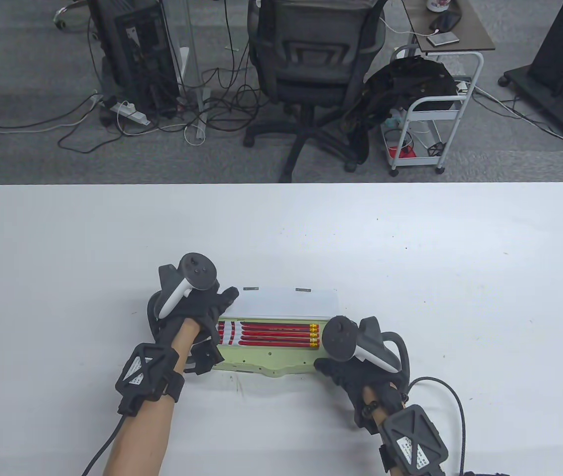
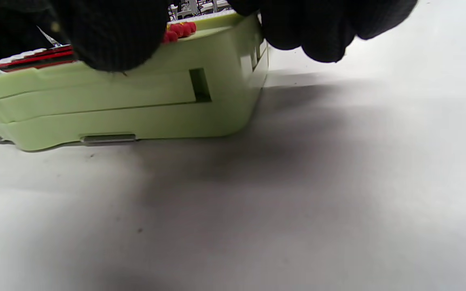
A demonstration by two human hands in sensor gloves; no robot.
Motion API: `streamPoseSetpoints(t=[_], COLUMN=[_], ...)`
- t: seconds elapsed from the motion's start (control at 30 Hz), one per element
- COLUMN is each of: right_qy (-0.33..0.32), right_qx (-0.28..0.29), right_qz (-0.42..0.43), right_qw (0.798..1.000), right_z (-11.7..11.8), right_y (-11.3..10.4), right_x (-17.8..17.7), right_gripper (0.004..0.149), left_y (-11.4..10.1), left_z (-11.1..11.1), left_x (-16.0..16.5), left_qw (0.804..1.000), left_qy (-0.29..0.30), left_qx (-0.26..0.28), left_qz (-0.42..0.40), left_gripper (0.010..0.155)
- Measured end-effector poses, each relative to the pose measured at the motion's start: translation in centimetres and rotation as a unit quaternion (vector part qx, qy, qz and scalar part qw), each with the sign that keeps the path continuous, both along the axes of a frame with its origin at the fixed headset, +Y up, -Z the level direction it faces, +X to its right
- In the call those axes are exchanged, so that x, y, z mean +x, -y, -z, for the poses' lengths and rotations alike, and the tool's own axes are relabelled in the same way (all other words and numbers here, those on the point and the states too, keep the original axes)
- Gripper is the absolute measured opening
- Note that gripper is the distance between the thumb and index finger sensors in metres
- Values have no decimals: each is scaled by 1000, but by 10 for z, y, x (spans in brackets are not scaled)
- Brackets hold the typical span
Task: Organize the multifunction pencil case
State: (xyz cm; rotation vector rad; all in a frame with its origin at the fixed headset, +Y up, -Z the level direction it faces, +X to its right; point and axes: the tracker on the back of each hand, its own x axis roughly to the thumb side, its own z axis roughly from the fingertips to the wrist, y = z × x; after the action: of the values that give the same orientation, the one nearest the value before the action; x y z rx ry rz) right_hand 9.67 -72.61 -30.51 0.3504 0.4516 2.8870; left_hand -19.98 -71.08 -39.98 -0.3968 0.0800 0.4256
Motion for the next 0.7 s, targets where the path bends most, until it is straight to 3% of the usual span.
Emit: streamPoseSetpoints(t=[0.13,0.4,0.47,0.57,0.7], right_qy=[4,6,7,11,24], right_qx=[-14,-14,-11,-2,21], right_qz=[33,39,41,50,61], right_qw=[999,999,999,999,998], right_z=[1,3,3,3,3], right_y=[2,2,2,2,1], right_x=[2,2,3,5,10], right_gripper=[96,97,97,97,97], left_y=[3,3,0,-7,-16], left_z=[0,-7,-10,-18,-34], left_x=[-5,-15,-19,-26,-33], left_qw=[998,987,982,979,974], left_qy=[-26,-57,-53,-35,-16], left_qx=[-14,22,37,60,85], left_qz=[-50,-147,-177,-191,-207], left_gripper=[83,93,90,74,68])
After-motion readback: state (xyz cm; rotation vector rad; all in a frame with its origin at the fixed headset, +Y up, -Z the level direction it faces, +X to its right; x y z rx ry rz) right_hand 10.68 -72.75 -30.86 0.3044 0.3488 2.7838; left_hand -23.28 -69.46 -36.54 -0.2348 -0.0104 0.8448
